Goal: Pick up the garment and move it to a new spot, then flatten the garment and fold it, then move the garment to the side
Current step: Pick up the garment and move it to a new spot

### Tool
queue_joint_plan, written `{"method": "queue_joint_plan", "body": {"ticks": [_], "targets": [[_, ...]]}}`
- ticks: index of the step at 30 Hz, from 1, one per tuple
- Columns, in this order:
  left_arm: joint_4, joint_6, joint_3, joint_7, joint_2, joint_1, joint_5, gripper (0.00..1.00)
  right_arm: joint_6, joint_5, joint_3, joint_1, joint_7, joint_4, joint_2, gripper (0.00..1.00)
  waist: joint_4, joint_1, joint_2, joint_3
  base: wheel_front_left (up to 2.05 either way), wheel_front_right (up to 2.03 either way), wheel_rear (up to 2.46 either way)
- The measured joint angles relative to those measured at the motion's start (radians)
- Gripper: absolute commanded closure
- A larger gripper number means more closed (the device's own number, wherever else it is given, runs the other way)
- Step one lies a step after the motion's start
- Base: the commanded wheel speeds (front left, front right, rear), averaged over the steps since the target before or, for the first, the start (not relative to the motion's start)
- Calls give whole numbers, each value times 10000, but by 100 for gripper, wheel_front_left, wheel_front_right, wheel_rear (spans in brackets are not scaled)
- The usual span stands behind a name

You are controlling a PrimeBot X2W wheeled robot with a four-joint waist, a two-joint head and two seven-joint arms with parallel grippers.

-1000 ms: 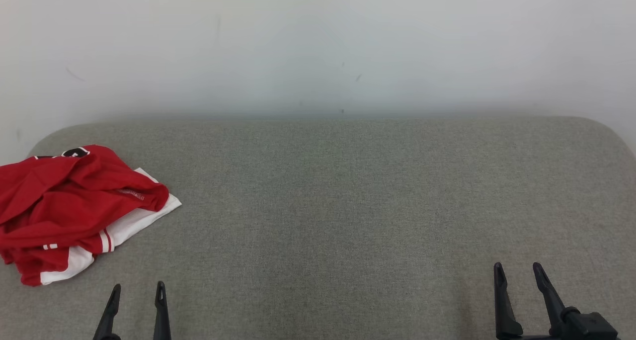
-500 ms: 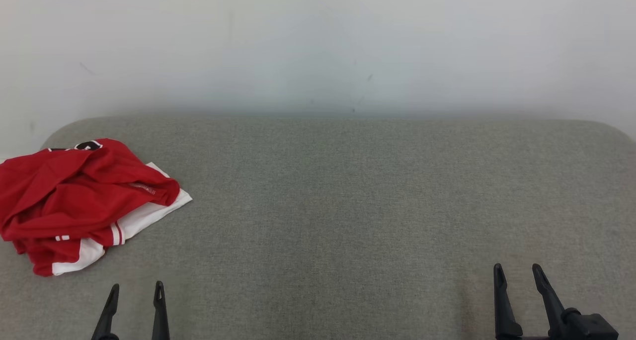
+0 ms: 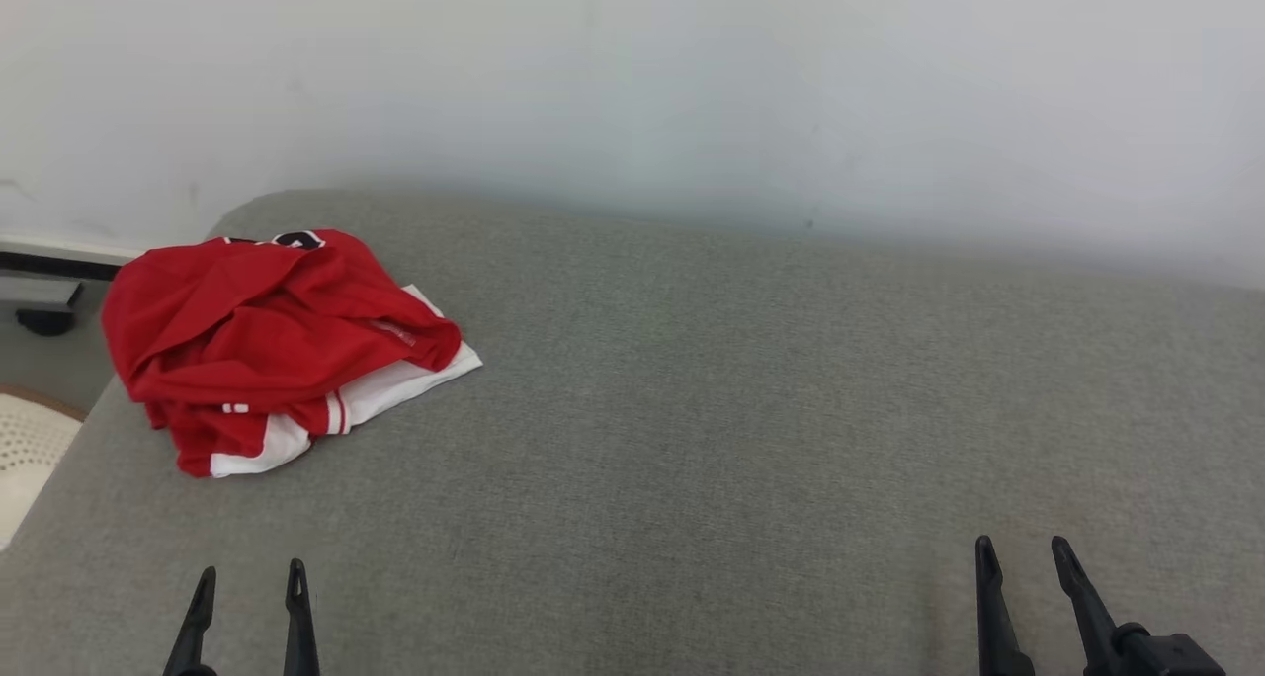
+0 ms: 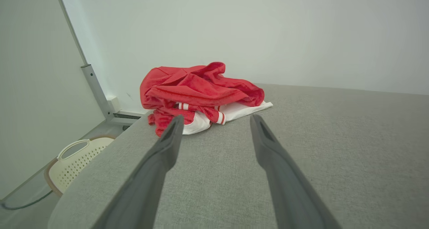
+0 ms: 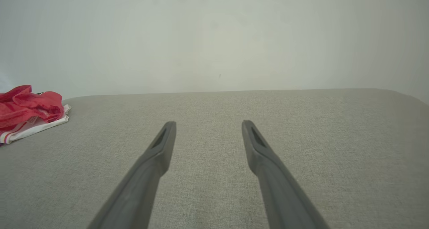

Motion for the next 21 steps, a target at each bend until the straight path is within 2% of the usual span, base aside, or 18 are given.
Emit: {"method": "queue_joint_plan", "body": {"ticks": [7,21], "targets": [[4,2,125,0,-6,37,10,0,0,29,174,17,0,-17,-2,0,1001,0,0,24,0,0,0],[-35,82,174,0,-15,44,2,0,0,36,303,36,0,-42,-2,0,2580,0,0,52,0,0,0]]}}
